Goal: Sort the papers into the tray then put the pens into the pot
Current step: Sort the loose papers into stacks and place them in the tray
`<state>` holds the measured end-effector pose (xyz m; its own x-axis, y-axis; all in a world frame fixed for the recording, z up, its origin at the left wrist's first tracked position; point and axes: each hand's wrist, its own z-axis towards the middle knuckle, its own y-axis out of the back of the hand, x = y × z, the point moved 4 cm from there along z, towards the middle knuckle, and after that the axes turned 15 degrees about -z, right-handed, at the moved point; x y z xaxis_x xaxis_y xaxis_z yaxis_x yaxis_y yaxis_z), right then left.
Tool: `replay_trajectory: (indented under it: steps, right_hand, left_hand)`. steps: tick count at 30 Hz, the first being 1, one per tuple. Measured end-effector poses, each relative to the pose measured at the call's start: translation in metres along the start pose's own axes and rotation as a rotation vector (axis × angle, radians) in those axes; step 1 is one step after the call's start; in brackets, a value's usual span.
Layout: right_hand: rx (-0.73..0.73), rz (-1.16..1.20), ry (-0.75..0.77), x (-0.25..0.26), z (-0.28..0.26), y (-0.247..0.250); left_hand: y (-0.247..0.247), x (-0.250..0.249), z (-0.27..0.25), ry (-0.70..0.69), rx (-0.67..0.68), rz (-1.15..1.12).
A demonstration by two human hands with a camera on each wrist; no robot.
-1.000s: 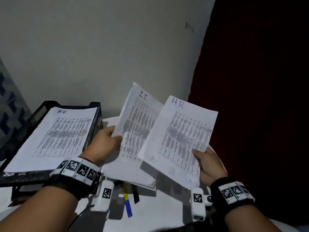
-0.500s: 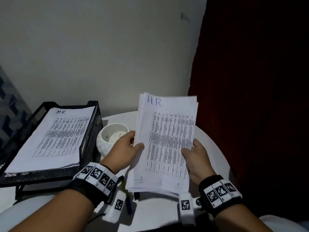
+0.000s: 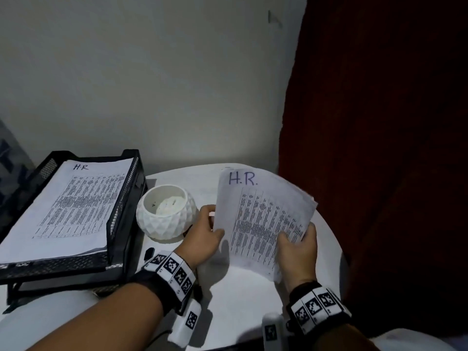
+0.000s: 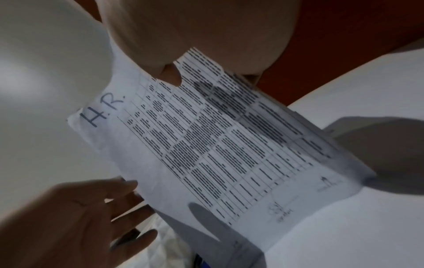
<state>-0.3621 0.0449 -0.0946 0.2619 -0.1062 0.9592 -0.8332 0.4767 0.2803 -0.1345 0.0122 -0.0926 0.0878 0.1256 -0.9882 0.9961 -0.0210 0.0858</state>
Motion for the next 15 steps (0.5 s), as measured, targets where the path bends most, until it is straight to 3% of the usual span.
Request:
replay_trajectory:
  steps: [7,11,15]
  right_hand:
    - [0.094,-0.098,-0.115,-0.034,0.005,-0.007]
    - [0.095,-0.160,-0.076,-0.033,0.007,-0.007]
    - [0.075,-0.099,-0.046,-0.010,0.013,-0.004]
  left_hand:
    - [-0.014,0.024,0.005,0.105,0.101,0.198]
    - [-0.014,0.023,0.008,0.035,-0.090,0.281]
    - [-0.009,-0.013,0.006,-0.124,-0.245,0.205]
